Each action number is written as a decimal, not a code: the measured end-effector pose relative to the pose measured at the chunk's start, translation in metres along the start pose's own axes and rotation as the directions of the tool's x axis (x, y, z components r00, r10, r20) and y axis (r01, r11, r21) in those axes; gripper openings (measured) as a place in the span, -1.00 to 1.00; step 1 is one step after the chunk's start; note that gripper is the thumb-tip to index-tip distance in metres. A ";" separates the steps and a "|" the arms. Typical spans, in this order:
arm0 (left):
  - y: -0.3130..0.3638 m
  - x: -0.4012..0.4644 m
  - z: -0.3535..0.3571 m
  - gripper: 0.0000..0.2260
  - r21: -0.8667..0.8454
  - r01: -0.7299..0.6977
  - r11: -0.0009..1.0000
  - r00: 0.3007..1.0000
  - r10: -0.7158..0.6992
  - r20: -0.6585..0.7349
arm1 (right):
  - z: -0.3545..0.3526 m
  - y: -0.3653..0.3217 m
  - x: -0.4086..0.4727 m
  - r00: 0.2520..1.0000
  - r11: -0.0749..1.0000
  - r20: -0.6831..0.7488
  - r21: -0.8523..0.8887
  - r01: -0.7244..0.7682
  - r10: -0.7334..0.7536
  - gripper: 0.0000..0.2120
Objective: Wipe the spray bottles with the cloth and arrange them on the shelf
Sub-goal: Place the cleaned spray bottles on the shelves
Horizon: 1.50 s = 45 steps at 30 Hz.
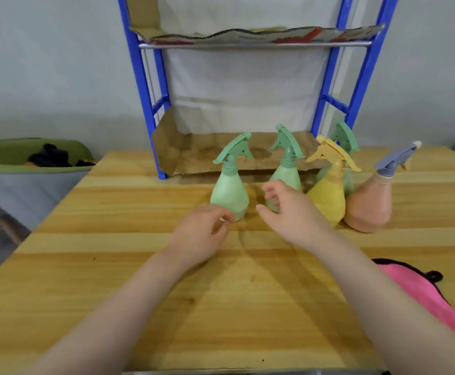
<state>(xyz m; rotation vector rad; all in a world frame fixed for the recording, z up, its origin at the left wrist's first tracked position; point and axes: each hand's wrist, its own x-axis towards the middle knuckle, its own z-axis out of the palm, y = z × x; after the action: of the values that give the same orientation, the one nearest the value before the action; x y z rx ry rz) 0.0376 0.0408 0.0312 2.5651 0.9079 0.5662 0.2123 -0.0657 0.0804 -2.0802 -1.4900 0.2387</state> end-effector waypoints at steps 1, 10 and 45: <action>-0.014 -0.003 -0.003 -0.84 0.014 0.028 1.000 1.000 -0.028 -0.003 | 0.010 -0.006 0.011 1.000 1.000 0.023 0.021 -0.005 0.004 -0.45; -0.094 -0.006 -0.018 -0.57 0.212 0.263 0.941 0.963 -0.270 0.005 | 0.067 -0.022 0.054 0.999 0.977 0.023 0.206 -0.050 0.046 -0.07; -0.149 0.079 -0.004 -0.30 0.030 0.351 0.936 0.910 -0.333 -0.248 | 0.124 -0.085 0.268 0.987 0.977 -0.160 0.214 0.016 0.019 -0.25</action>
<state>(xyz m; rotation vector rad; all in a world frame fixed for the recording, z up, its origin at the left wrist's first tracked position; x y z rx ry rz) 0.0156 0.2021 -0.0136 2.3501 1.4509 0.7554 0.1849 0.2397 0.0709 -1.8812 -1.3062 0.2164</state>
